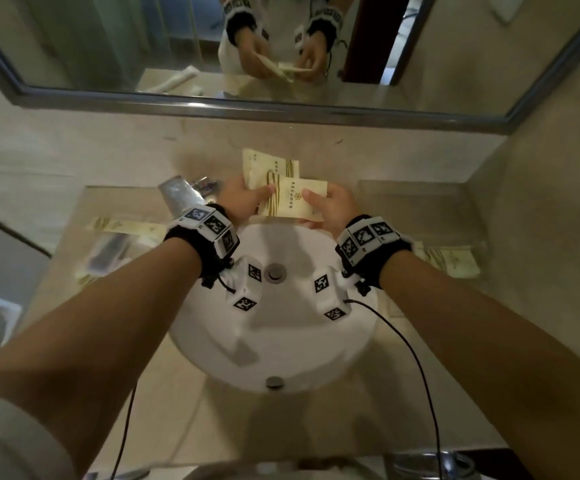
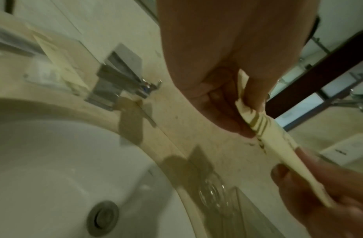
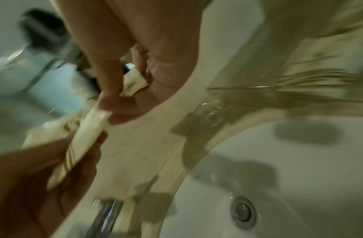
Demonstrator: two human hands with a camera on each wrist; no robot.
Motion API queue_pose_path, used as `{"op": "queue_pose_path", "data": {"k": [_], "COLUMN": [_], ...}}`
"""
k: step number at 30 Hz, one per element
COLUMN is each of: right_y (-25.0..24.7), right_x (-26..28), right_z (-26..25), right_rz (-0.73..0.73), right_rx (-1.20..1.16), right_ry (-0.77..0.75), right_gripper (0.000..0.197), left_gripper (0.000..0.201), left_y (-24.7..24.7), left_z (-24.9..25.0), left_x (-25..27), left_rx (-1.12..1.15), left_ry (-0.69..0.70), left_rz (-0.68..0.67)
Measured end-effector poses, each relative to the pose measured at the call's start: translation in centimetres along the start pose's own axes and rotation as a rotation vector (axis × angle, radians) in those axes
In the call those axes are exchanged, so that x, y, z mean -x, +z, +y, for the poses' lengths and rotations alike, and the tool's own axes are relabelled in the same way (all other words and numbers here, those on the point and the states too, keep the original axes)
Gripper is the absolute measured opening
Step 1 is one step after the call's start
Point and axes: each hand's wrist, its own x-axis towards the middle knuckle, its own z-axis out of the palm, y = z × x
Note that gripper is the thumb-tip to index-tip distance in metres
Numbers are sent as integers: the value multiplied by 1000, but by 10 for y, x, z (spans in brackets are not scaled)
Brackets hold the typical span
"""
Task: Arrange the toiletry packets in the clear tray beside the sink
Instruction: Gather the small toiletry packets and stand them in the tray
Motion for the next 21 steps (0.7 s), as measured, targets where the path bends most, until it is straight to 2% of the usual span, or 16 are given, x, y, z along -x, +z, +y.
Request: {"op": "queue_pose_path", "data": {"k": [5,8,10,12,14,17,21], "right_y": [-71,-120,-154,-185,-217,-246,-249], "right_x": [8,12,14,15,19,26,23], "right_z": [27,48,63,80,99,127,145], "right_rz": [-106,3,140,304,388,426,413], "right_rx": [-162,-252,-352,-348,-294,-189,-158], "right_ry": [109,179,252,326,383,465,523], "right_gripper": [44,30,7,17,21,26,24], "left_gripper": [29,27,26,21,22,23,32], "left_y": [69,109,131,145,161,175,186], "left_z": [-5,-12,-16,-21,-27,-34,-43], "left_x": [5,6,6,3,-1,-3,-2], "left_rx": [-11,-15,-30,-54,-69,-72,-103], "left_ry": [14,20,16,8,-10,-34,-60], "left_rz": [-49,-112,-124,-124,-138,-157,-164]}}
